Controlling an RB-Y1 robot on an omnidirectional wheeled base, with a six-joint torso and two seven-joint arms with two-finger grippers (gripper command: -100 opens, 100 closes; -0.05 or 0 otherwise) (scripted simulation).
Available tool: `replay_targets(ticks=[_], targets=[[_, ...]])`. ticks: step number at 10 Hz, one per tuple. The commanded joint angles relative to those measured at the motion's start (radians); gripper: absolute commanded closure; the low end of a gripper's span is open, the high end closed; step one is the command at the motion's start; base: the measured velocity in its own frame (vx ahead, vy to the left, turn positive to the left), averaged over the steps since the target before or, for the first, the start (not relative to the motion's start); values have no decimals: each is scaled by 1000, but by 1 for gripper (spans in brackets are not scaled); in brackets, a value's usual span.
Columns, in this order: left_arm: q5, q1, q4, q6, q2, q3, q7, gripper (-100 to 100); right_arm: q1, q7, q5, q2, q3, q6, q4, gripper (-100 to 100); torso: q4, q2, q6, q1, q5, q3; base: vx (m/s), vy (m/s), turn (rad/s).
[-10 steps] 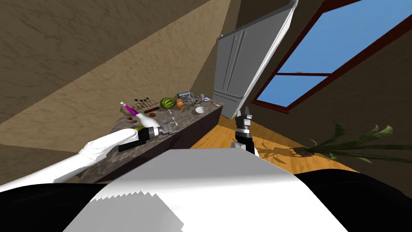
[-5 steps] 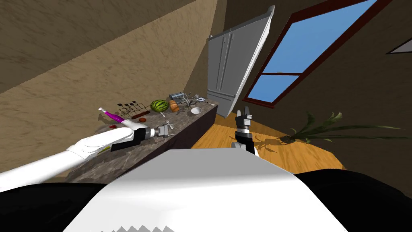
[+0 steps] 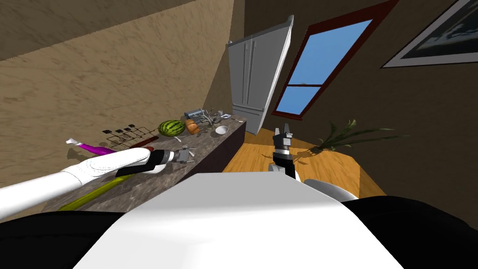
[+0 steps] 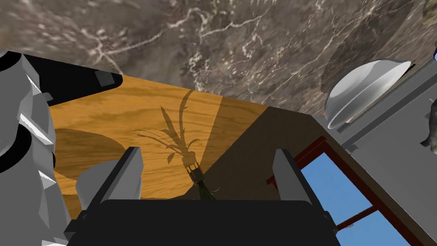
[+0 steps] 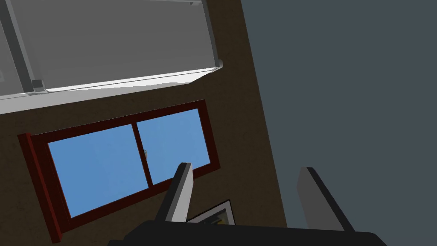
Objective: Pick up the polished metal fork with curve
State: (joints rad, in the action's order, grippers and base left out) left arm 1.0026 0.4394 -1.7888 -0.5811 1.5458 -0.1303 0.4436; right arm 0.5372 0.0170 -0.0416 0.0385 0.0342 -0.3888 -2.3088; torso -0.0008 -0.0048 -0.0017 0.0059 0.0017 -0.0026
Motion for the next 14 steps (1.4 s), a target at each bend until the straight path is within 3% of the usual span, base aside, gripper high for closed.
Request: replay_targets(ticks=[1,2,5,8,9,10,12,14], targets=[[42,4,36,-13,44,-23,33,-100,0,0,0,0,0,0,0,0,0,0,0,0,0,0,32,62,-297],[74,15,57,-17,76,-44,58,-100,0,0,0,0,0,0,0,0,0,0,0,-1,0,0,38,76,-425],[106,26,78,-21,104,-64,83,-100,0,0,0,0,0,0,0,0,0,-1,0,-1,0,-1,31,64,-201],[187,61,133,-32,171,-128,151,-100,0,0,0,0,0,0,0,0,0,-1,0,1,0,-1,38,90,-337],[187,61,133,-32,171,-128,151,-100,0,0,0,0,0,0,0,0,-1,-2,0,2,1,-1,28,80,-113],[210,72,149,-35,187,-148,171,-100,0,0,0,0,0,0,0,0,0,-1,-1,0,0,-1,21,62,-170],[210,72,149,-35,187,-148,171,-100,0,0,0,0,0,0,0,0,0,-1,-1,-2,0,0,11,32,-51],[249,94,175,-42,211,-185,206,-100,0,0,0,0,0,0,0,0,0,0,0,-4,-1,0,18,46,-252]])
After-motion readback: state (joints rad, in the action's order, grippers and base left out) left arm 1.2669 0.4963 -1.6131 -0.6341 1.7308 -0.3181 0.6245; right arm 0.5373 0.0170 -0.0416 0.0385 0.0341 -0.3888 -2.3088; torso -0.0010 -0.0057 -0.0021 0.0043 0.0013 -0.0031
